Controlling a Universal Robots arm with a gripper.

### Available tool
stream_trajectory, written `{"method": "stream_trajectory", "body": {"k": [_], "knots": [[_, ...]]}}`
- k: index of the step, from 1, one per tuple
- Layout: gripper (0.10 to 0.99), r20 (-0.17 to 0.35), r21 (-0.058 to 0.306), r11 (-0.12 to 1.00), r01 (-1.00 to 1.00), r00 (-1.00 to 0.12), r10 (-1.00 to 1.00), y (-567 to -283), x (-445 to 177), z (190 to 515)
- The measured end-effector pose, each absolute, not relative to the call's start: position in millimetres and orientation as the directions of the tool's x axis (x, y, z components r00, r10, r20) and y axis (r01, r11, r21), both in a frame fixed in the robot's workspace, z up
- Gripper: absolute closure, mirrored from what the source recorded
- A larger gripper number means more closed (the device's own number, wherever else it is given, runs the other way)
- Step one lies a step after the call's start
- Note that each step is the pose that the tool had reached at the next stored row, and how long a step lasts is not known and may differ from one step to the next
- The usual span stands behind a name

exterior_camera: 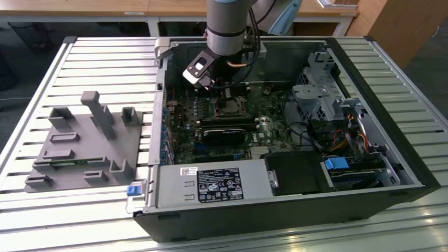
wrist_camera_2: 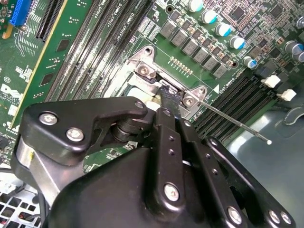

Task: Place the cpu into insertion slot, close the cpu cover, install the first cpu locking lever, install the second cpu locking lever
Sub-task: 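Close the cpu cover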

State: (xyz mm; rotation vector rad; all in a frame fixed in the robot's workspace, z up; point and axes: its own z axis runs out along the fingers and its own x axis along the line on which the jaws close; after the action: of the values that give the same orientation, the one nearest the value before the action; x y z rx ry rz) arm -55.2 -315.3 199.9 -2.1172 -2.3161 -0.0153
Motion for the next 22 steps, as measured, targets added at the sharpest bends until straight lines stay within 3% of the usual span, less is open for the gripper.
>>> {"method": "stream_trajectory", "body": {"k": [22], "knots": [[0.980,0.009,0.004,0.090,0.996,-0.090,0.996,-315.4,-63.9,202.5]]}}
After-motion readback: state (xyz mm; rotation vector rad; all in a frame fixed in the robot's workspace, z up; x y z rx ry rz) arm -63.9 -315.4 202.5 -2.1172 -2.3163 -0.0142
